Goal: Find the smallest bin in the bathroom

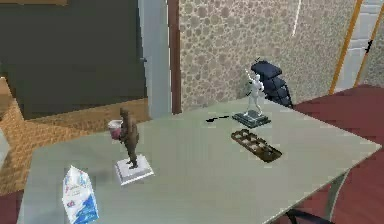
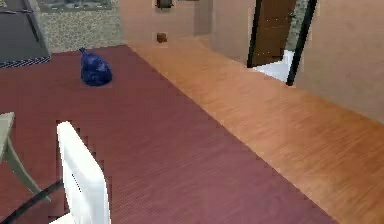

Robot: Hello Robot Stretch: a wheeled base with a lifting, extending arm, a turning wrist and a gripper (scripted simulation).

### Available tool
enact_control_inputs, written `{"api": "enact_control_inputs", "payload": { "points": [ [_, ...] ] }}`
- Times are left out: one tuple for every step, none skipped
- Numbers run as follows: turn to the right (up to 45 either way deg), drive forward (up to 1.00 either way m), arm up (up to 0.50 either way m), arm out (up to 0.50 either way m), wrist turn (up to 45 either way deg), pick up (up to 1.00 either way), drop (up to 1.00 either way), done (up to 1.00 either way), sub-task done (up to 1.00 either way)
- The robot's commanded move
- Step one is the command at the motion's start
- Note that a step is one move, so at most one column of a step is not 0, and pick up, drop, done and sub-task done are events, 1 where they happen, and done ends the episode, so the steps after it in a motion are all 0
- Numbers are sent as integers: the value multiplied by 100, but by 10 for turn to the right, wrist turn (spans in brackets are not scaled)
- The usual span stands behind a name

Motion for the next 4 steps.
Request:
{"api": "enact_control_inputs", "payload": {
  "points": [
    [-450,0,0,0,0,0,0,0,0],
    [-450,0,0,0,0,0,0,0,0],
    [-450,0,0,0,0,0,0,0,0],
    [-390,0,0,0,0,0,0,0,0]
  ]
}}
